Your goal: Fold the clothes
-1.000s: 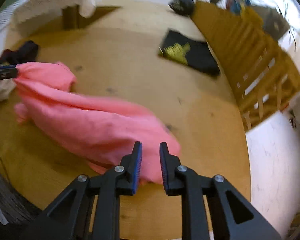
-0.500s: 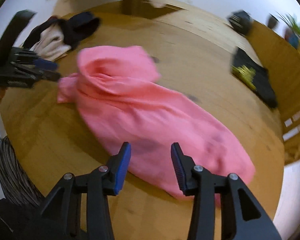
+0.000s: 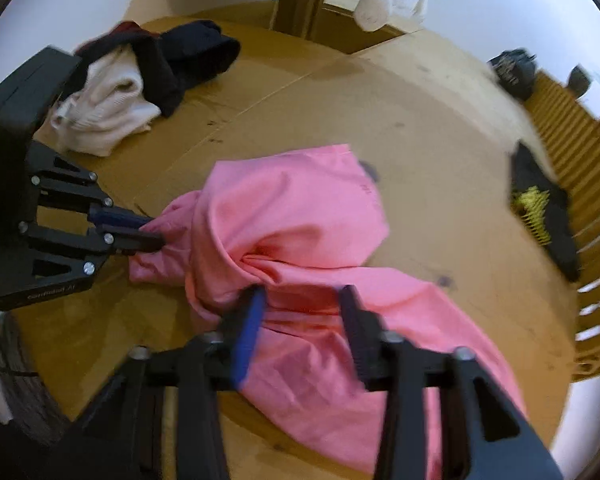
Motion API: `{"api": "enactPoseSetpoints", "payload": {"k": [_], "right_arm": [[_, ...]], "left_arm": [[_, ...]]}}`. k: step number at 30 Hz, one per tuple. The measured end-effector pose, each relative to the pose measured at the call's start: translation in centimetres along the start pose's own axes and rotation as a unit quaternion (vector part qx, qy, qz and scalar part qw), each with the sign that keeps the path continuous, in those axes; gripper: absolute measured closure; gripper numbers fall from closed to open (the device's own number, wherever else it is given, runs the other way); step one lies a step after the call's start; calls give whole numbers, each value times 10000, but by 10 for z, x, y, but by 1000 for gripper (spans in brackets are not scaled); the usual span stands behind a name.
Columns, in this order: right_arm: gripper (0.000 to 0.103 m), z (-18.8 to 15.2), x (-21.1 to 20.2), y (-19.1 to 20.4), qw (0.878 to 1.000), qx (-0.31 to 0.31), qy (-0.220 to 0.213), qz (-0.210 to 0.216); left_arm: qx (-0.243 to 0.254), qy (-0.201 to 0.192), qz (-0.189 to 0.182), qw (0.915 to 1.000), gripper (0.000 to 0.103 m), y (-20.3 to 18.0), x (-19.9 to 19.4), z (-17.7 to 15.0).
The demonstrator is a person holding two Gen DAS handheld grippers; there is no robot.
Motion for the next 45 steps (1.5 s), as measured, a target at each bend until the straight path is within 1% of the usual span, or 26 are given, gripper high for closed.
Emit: {"api": "enactPoseSetpoints", "payload": {"k": [5, 8, 10, 12, 13, 14, 16, 19, 23, 24, 25, 26, 28, 32, 34, 36, 37, 39, 41, 45], "right_arm": [[102, -15, -25, -33, 9994, 239, -151, -205], [102, -24, -40, -53, 9984, 382, -242, -328], [100, -29, -47, -65, 9973, 514, -38, -529], [91, -25, -53, -53, 9982, 421, -55, -415], [76, -23, -56, -46, 9987, 363, -90, -334], [58, -20, -59, -39, 9991, 305, -125, -253], [45, -8, -57, -19, 9996, 88, -210, -136], [45, 11, -52, 12, 9991, -260, -342, 29], [46, 24, -31, 17, 9990, -376, -191, -166], [49, 26, -25, 17, 9988, -398, -148, -223], [74, 29, -20, 17, 9987, -421, -104, -279], [98, 28, -17, 13, 9992, -345, -51, -200], [98, 20, -19, -2, 9998, -167, -65, -38], [98, -1, -33, -34, 9999, 79, -101, -54], [99, -15, -42, -48, 9997, 232, -83, -85], [99, -28, -51, -63, 9992, 385, -65, -116], [99, -35, -56, -70, 9988, 461, -56, -131], [98, -49, -62, -81, 9981, 568, 9, -240], [98, -67, -60, -82, 9978, 603, 177, -188], [98, -93, -53, -78, 9962, 757, 432, 33]], "left_arm": [[-51, -151, -170, 9997, 96, -7, -20, -6], [51, -156, -180, 9997, 96, -14, -26, -9], [118, -160, -187, 9996, 96, -18, -30, -12], [186, -163, -194, 9995, 96, -22, -34, -14], [175, -153, -199, 9995, 96, -20, -30, -13], [137, -138, -235, 9995, 96, -20, -27, -13], [61, -153, -295, 9994, 96, -21, -28, -16], [43, -180, -299, 9994, 96, -19, -30, -16], [37, -205, -286, 9994, 96, -15, -32, -18], [34, -204, -278, 9994, 96, -12, -31, -17], [22, -208, -275, 9994, 96, -9, -32, -18], [11, -212, -271, 9994, 96, -7, -33, -19], [-12, -205, -269, 9994, 96, -1, -31, -20], [-130, -170, -232, 9995, 96, 11, -28, -26], [-197, -160, -277, 9993, 96, 14, -28, -29], [-210, -113, -493, 9985, 96, 10, -29, -31], [-119, -1, -616, 9980, 91, 2, -30, -35], [67, 207, -810, 9965, 89, -14, -28, -42], [257, 317, -769, 9962, 72, -29, -28, -48], [404, 246, -704, 9964, 69, -36, -28, -39]]}}
Point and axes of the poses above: each gripper's, at about its wrist camera, not at the fingertips, and x roughly the way its jaws point, y to its left, z to its top, the point moved 4 cm from there along x, roughly the way its jaws point, and after that the axes turned 2 degrees about -x, right-handed, at the moved point
